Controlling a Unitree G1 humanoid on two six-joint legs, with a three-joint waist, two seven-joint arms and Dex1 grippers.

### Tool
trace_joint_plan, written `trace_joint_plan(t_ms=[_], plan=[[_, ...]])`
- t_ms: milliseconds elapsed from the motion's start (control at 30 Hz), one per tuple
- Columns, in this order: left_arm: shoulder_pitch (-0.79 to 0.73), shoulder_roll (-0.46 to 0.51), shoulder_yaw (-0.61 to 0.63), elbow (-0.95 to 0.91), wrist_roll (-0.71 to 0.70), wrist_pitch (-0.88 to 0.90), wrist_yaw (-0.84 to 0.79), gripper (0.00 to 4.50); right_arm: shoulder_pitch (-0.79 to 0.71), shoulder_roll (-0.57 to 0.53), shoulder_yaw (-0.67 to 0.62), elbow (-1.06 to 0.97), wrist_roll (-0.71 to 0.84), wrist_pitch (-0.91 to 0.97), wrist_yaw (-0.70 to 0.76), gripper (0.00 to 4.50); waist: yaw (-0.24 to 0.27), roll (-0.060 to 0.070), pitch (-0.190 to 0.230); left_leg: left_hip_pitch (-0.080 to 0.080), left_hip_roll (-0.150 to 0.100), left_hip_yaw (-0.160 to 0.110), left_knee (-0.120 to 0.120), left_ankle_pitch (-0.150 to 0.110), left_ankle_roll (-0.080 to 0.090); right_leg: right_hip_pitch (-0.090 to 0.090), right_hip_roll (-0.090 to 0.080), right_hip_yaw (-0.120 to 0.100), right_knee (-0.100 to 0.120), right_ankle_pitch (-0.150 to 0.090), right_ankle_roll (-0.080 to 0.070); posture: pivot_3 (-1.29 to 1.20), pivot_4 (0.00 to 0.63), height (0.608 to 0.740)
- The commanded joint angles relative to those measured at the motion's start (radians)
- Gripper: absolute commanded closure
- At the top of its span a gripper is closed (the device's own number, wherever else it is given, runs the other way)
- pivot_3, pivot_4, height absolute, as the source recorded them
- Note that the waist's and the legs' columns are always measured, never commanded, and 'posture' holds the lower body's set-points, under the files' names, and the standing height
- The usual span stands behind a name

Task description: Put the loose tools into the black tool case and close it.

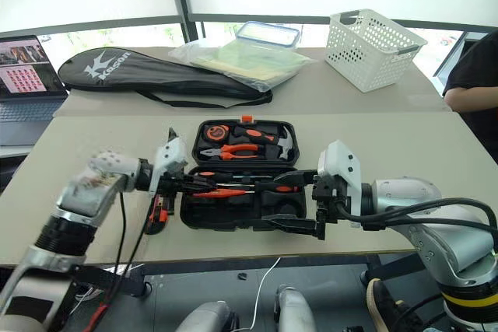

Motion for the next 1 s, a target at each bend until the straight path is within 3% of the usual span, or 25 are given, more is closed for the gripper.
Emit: trace_joint_plan(t_ms=[33, 300, 667, 1000], plan=[[0.006, -0.011, 0.015, -0.011, -0.002, -0.038, 0.041, 4.45, -0.016, -0.002, -0.017, -0.008, 0.001, -0.020, 0.010, 0.00, -0.001, 0.000, 0.000, 0.000, 0.000, 0.000, 0.000, 0.000, 0.000, 0.000, 0.000, 0.000, 0.000, 0.000, 0.000, 0.00, 0.150, 0.740], [0.076, 0.023, -0.053, 0.009, 0.054, -0.105, 0.030, 4.45, -0.019, 0.007, -0.011, -0.011, 0.006, -0.009, -0.006, 0.00, -0.003, 0.000, 0.000, 0.001, 0.000, 0.000, 0.000, 0.000, 0.000, 0.000, 0.000, 0.000, 0.000, 0.000, 0.000, 0.00, 0.150, 0.740], [0.129, 0.087, -0.041, 0.041, 0.078, -0.190, 0.046, 4.45, -0.022, 0.011, -0.012, 0.001, 0.021, 0.001, -0.015, 0.00, -0.003, 0.002, -0.002, 0.003, 0.000, 0.000, -0.001, 0.000, 0.000, 0.002, -0.002, 0.000, 0.000, 0.000, 0.000, 0.00, 0.150, 0.740], [0.044, 0.066, 0.022, -0.012, -0.040, -0.087, 0.034, 4.45, -0.029, 0.013, -0.005, 0.015, 0.019, -0.003, -0.008, 0.00, -0.003, 0.003, -0.002, 0.004, 0.000, 0.001, -0.001, 0.000, 0.000, 0.003, 0.001, 0.000, 0.000, 0.000, 0.000, 0.00, 0.150, 0.740]])
